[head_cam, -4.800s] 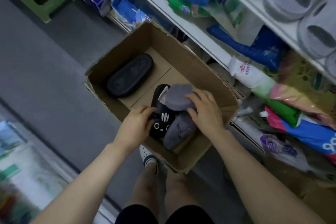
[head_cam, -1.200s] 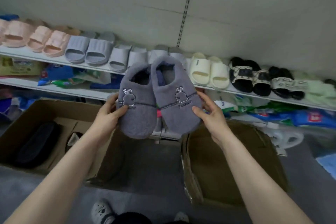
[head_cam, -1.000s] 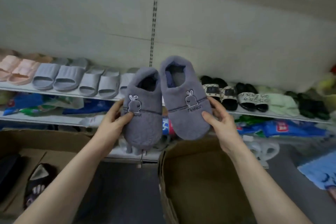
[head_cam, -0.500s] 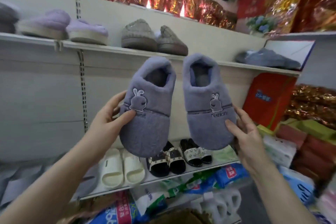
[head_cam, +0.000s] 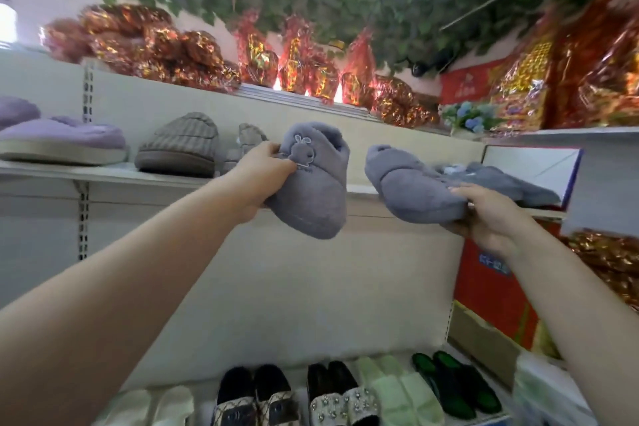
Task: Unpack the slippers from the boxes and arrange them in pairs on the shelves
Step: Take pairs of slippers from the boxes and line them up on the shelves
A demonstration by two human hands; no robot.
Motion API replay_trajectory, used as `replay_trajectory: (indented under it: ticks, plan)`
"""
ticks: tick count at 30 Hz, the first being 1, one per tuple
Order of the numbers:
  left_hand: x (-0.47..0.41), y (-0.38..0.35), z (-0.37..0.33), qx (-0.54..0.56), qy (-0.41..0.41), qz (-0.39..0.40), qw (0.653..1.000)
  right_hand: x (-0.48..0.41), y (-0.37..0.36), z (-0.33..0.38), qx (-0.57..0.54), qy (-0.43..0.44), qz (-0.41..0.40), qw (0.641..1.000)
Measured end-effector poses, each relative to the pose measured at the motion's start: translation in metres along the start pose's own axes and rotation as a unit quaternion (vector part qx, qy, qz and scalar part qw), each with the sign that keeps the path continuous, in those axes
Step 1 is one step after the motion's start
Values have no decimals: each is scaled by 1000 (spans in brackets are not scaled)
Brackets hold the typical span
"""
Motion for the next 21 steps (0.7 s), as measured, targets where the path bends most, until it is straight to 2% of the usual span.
replay_trajectory:
  ticks: [5, 6, 8, 10, 12, 14, 16, 18, 21]
  plan:
    - [-62, -48, -3, 108, 57, -15, 992, -41, 32, 0, -67, -3, -17, 998]
    - [-72, -56, -5, 132, 62, -23, 989, -45, 35, 1, -55, 9, -18, 998]
    - [-91, -67, -6, 102, 51, -45, 992, -50, 38, 0, -6, 43, 13, 999]
    - [-103, -74, -6, -11, 34, -71, 997, -49, 41, -3, 90, 67, 64, 992]
    - [-102, -79, 0, -187, 46, -63, 979, -45, 44, -6, 251, 94, 69, 961]
    - [-96, -90, 10, -377, 20, -58, 924, -48, 48, -9, 369, 118, 40, 921]
    - [-94, -97, 19, -498, -78, -51, 862, -56, 46, -10, 434, 135, 17, 890]
    - [-98, -98, 25, -559, -155, -53, 813, -66, 39, -14, 469, 150, 7, 870]
    - [-105, -91, 23, -561, -169, -57, 808, -81, 22, -22, 504, 173, -4, 846]
Point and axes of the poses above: each hand's wrist, its own x-axis away from the middle knuckle, its own y-axis out of the back of the hand, z = x × y, the point moved 2 cm from there along -x, towards the middle knuckle, and after that the axes turned 15 degrees about z, right-handed, at the moved point
